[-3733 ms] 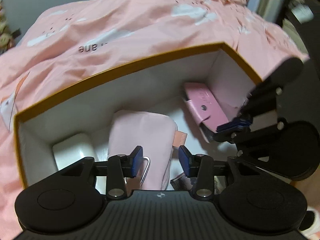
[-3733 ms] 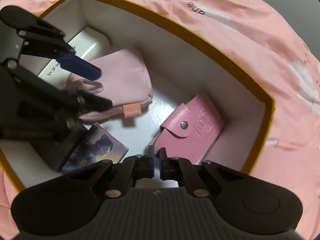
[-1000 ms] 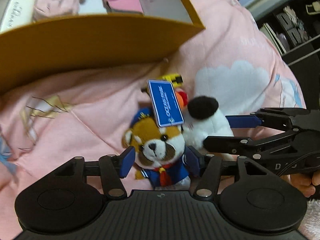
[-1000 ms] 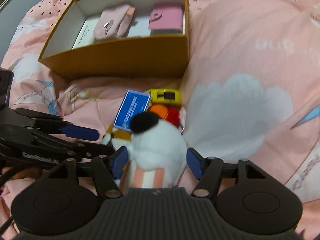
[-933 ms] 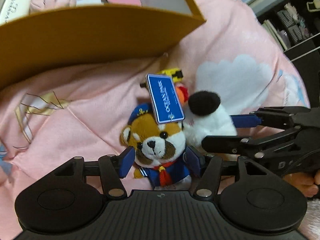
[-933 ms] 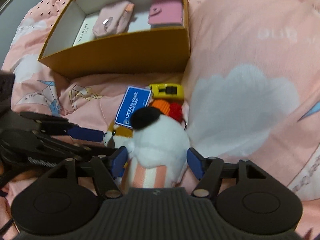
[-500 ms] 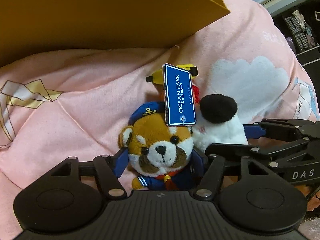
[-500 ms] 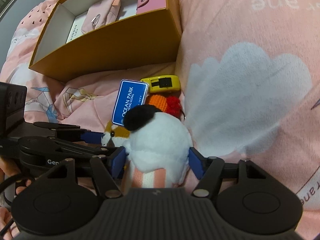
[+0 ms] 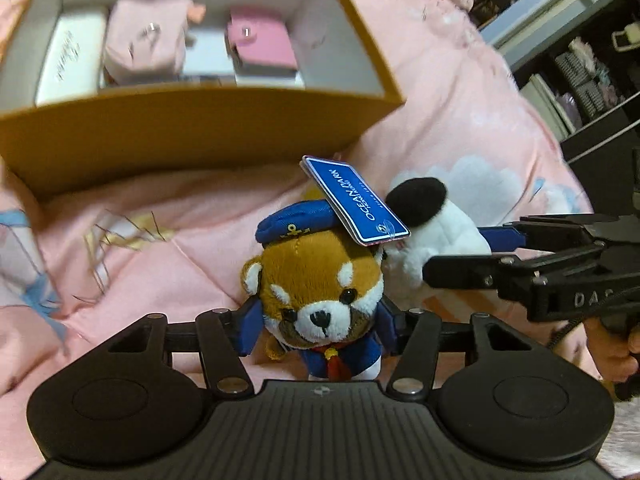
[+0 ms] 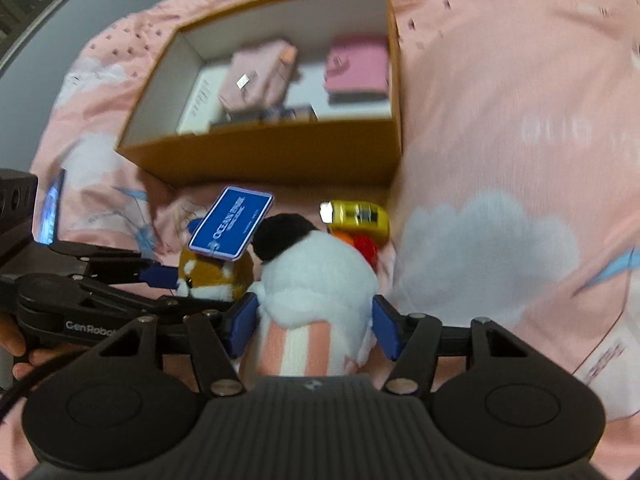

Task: Organize objects
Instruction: 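Grasp the red-panda plush with the left tool while the right grasps the penguin plush, then lower both plush toys into the orange box and open both tools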

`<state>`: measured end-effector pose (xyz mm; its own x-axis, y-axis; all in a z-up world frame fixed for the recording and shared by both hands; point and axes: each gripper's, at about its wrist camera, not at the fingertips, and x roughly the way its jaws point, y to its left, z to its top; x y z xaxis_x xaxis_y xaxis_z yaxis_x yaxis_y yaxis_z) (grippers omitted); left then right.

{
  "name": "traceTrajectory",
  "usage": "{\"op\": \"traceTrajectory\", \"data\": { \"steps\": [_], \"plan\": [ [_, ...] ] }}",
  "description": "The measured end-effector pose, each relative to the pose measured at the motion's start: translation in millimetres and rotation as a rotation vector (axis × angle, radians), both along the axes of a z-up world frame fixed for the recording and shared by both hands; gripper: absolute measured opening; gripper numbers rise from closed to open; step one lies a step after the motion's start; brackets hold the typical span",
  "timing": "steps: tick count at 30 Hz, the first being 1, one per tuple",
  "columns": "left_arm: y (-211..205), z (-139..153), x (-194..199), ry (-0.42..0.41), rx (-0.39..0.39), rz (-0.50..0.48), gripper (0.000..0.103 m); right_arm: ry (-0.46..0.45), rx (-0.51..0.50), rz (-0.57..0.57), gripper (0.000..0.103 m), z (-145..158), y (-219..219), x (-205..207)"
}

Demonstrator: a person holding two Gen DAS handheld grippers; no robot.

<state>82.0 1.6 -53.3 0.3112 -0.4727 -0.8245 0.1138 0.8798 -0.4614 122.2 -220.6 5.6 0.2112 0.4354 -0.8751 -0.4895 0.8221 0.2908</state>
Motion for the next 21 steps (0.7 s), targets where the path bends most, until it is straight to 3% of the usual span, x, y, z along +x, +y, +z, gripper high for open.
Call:
{"op": "traceTrajectory", "data": {
  "steps": [10, 16, 21],
  "plan": [
    [21.9, 55.6, 9.2, -0.151, -0.098, 0.065, 0.064, -0.188, 0.08, 0.049, 0.062, 60.4, 12.7, 17.1],
    [39.2, 93.4, 32.3, -0.26, -0.096, 0.106, 0.064, -0.334, 0.126, 0.112, 0.062, 92.6, 33.3, 33.1],
    [59.0, 111.1, 68.9, -0.3, -0.071, 0.156, 0.064, -0.43, 0.095, 0.136, 0.062, 99.4, 54.6, 65.1]
  ]
}}
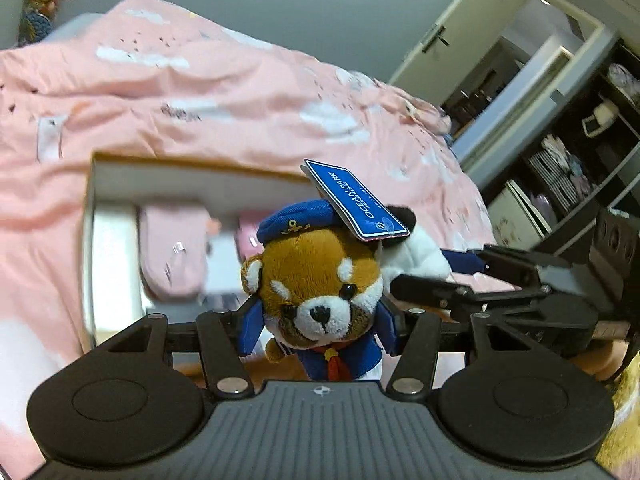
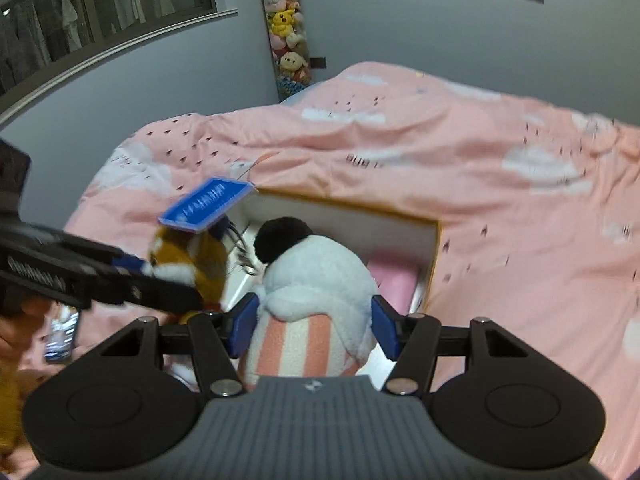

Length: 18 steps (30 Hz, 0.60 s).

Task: Organize objects
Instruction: 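Lower both plush toys into the orange box and open both tools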

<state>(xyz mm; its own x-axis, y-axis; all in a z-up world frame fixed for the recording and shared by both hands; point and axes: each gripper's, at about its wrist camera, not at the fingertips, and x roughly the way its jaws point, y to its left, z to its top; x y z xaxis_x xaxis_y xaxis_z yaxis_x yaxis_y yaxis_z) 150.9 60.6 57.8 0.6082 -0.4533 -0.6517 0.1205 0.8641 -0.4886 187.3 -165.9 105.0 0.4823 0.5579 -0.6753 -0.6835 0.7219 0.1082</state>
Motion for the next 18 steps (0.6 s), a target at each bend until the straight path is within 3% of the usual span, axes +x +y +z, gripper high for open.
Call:
{"op": "traceTrajectory", "data": {
  "steps": [4, 9, 18],
  "plan": [
    [5.0, -7.0, 33.8, 0.023, 0.043, 0.019, 0.064, 0.025, -0.04, -0.005, 0.062, -16.9, 14.9, 36.2],
    [5.7, -35.6, 66.8, 0.083, 0.087, 0.011, 0.064, 0.1, -0.131, -0.007, 0.062, -60.5, 34.4, 62.6],
    [-4.7, -70.9, 109.8, 0.152, 0.149, -0.018, 0.064, 0.066, -0.302, 0.039, 0.062, -111.1, 59.9, 71.5]
  ]
}}
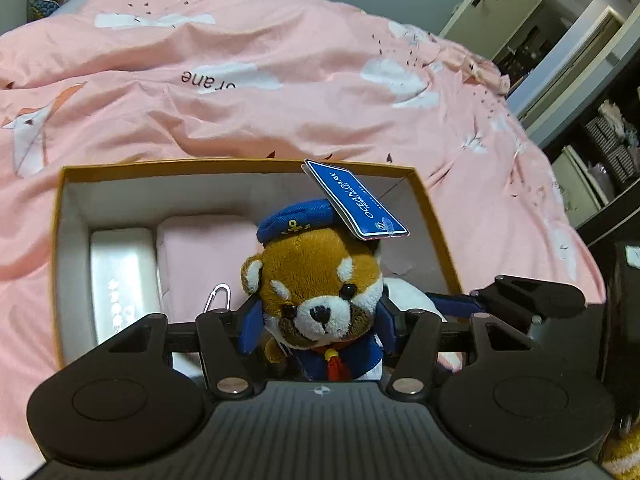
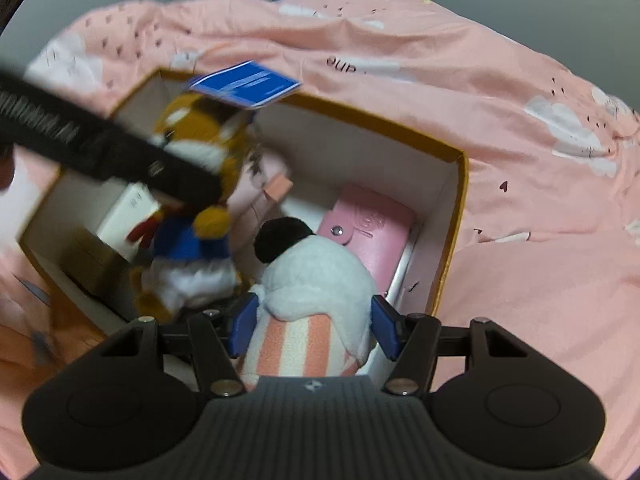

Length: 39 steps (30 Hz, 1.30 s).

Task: Organize objects
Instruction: 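Lower both plush toys into the orange box and open both tools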

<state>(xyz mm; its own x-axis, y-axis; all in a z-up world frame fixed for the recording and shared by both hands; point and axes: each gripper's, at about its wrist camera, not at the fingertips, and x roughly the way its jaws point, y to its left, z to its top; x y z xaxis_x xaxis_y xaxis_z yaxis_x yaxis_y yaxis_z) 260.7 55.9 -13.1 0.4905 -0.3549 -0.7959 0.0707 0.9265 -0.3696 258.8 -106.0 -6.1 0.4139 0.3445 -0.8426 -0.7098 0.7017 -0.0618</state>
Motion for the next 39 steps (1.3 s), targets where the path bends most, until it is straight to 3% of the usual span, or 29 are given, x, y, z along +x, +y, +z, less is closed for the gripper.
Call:
{"op": "traceTrajectory", "data": {
  "steps": [4, 14, 20, 26, 33, 39],
  "plan": [
    [-10.1, -16.2, 19.4, 0.033, 0.069, -0.014, 0.064, -0.016, -0.061, 0.02, 0.063, -13.8, 2.9, 5.8],
    [-30.1, -29.7, 37.2, 0.029, 0.201, -0.05, 0.068, -0.007, -0.064, 0.063, 0.067, -18.6, 4.6, 8.3],
    [-31.9, -27.9, 32.6, 0.004, 0.215, -0.061, 0.073, 0.027, -0.023, 0.051, 0.074, -10.0, -2.3, 7.9],
    [-32.9, -8.1, 16.9, -0.071, 0.22, -0.075, 0.078, 0.016, 0.02, 0.026, 0.074, 6.3, -7.5, -1.4],
    [-38.1, 31.5, -24.2, -0.183, 0.206, -0.118, 0.076, -0.037, 0.121, -0.029, 0.071, 39.8, -30.7, -33.0],
    [-50.4, 47.1, -58.4, -0.208, 0.19, -0.147, 0.075, -0.056, 0.195, -0.082, 0.067, 54.5, -53.8, -63.2]
  ]
}}
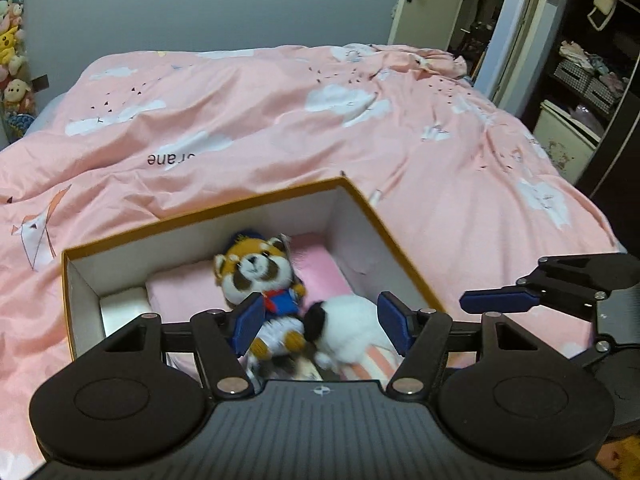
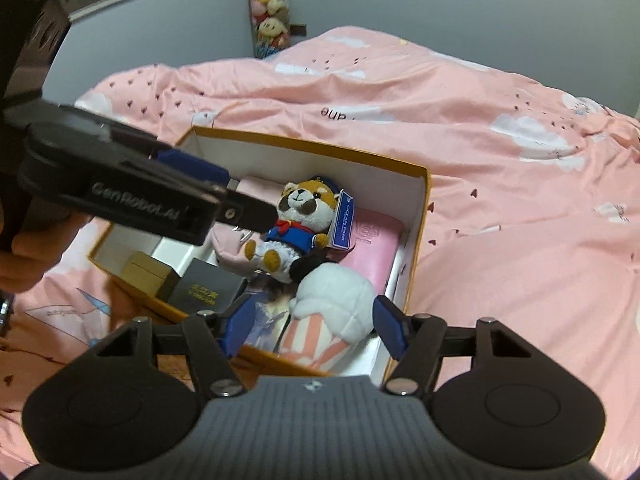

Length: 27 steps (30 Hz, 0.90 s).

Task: Organize objects
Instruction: 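Lower both plush toys into the orange box and open both tools, then grasp the orange crocheted ball with the left tool while the right grasps the yellow tape measure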

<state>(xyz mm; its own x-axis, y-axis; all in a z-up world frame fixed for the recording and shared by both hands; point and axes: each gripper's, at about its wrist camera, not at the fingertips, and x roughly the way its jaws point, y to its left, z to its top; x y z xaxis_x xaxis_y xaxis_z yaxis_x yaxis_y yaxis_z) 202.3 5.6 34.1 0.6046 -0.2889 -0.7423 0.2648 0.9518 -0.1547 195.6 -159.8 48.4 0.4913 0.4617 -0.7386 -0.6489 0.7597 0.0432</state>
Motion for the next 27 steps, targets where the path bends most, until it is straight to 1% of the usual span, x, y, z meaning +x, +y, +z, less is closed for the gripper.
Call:
{"op": "traceTrajectory", "data": {
  "steps": [5, 9, 11, 13, 14, 17, 20, 23, 27],
  "plan": [
    [-7.9, 1.5, -19.8, 0.012, -0.022, -0.015, 0.075, -0.005, 0.034, -0.059, 0.067, -3.5, -16.4, -21.1],
    [-14.3, -2.4, -36.4, 0.028, -0.047, -0.034, 0.072, 0.028, 0.043, -0.104, 0.066, -15.6, -29.1, -35.0],
    [-17.1, -5.8, -44.8, 0.041, -0.067, -0.05, 0.071, 0.05, 0.033, -0.118, 0.062, -24.1, -34.1, -40.5],
    [-19.2, -11.3, -53.0, 0.058, -0.093, -0.063, 0.071, 0.074, 0.02, -0.135, 0.061, -33.9, -38.2, -43.6],
    [-20.9, -14.8, -57.2, 0.066, -0.104, -0.07, 0.071, 0.088, 0.018, -0.143, 0.058, -38.9, -40.3, -44.6],
    [-28.0, -30.1, -70.7, 0.092, -0.124, -0.098, 0.071, 0.119, 0.001, -0.175, 0.053, -53.9, -46.8, -47.0],
    [-35.4, -53.8, -76.7, 0.151, -0.133, -0.109, 0.071, 0.138, -0.031, -0.19, 0.041, -66.2, -51.3, -49.6],
    [-40.8, -76.7, -78.2, 0.203, -0.15, -0.104, 0.071, 0.14, -0.056, -0.205, 0.033, -76.0, -55.3, -52.0],
    [-46.2, -102.3, -75.8, 0.245, -0.162, -0.098, 0.071, 0.138, -0.05, -0.224, 0.029, -81.1, -63.2, -52.5]
  ]
}}
